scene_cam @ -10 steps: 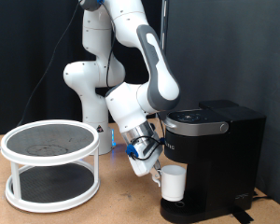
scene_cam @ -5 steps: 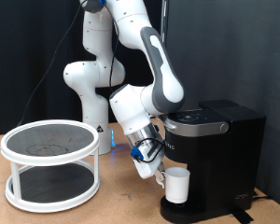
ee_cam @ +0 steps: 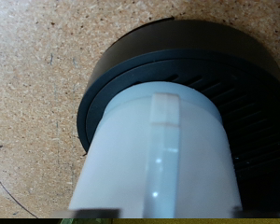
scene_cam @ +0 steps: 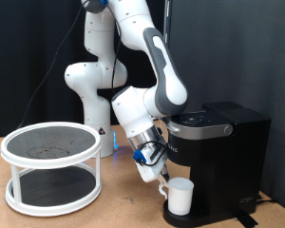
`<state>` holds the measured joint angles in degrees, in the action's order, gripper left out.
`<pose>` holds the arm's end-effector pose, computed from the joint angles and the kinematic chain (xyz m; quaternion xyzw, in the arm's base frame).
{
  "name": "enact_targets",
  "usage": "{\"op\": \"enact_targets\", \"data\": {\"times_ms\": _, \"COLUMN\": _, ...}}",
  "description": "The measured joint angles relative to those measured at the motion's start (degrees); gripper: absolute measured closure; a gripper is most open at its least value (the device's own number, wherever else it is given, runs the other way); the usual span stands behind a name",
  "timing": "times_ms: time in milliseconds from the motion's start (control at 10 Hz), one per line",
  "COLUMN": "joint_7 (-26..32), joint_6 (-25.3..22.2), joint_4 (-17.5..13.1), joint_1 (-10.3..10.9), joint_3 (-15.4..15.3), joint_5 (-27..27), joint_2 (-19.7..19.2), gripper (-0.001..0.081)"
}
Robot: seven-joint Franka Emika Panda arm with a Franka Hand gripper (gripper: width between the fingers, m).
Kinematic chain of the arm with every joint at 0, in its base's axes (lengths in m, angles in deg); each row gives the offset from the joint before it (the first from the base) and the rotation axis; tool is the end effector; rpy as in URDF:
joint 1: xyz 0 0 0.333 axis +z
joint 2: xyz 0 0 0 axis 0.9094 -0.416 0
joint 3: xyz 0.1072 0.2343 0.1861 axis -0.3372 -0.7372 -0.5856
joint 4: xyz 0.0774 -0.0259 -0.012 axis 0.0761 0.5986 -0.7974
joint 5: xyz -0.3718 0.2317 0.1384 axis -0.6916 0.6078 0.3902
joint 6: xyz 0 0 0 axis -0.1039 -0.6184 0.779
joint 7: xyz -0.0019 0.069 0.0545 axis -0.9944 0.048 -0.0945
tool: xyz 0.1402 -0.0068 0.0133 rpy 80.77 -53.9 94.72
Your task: Make a cup of coffee with the keurig machine
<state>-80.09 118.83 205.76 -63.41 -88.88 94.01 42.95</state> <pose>0.4892 0.0503 0.1199 -0.0537 0.9614 0.1700 0.2098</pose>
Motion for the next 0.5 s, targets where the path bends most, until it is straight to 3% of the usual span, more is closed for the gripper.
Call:
{"op": "enact_targets", "data": {"times_ms": 100, "joint_7": 0.0, "joint_6": 0.0, "joint_4": 0.0, "joint_1": 0.0, "joint_3": 0.0, "joint_5": 0.0, "joint_2": 0.0, "gripper": 0.0565}}
{"op": "enact_targets", "data": {"times_ms": 200, "joint_7": -0.2, "joint_6": 0.0, "joint_4": 0.0, "joint_1": 0.0, "joint_3": 0.0, "joint_5": 0.0, "joint_2": 0.0, "gripper": 0.0565}}
{"op": "enact_targets", "data": {"times_ms": 300, "joint_7": -0.3, "joint_6": 0.0, "joint_4": 0.0, "joint_1": 0.0, "joint_3": 0.0, "joint_5": 0.0, "joint_2": 0.0, "gripper": 0.0376}}
{"op": "enact_targets", "data": {"times_ms": 400, "joint_7": -0.5, "joint_6": 0.0, "joint_4": 0.1, "joint_1": 0.0, "joint_3": 0.0, "joint_5": -0.3, "joint_2": 0.0, "gripper": 0.0376}}
{"op": "enact_targets", "data": {"times_ms": 500, "joint_7": -0.5, "joint_6": -0.5, "joint_4": 0.2, "joint_1": -0.1, "joint_3": 0.0, "joint_5": -0.6, "joint_2": 0.1, "gripper": 0.0186}}
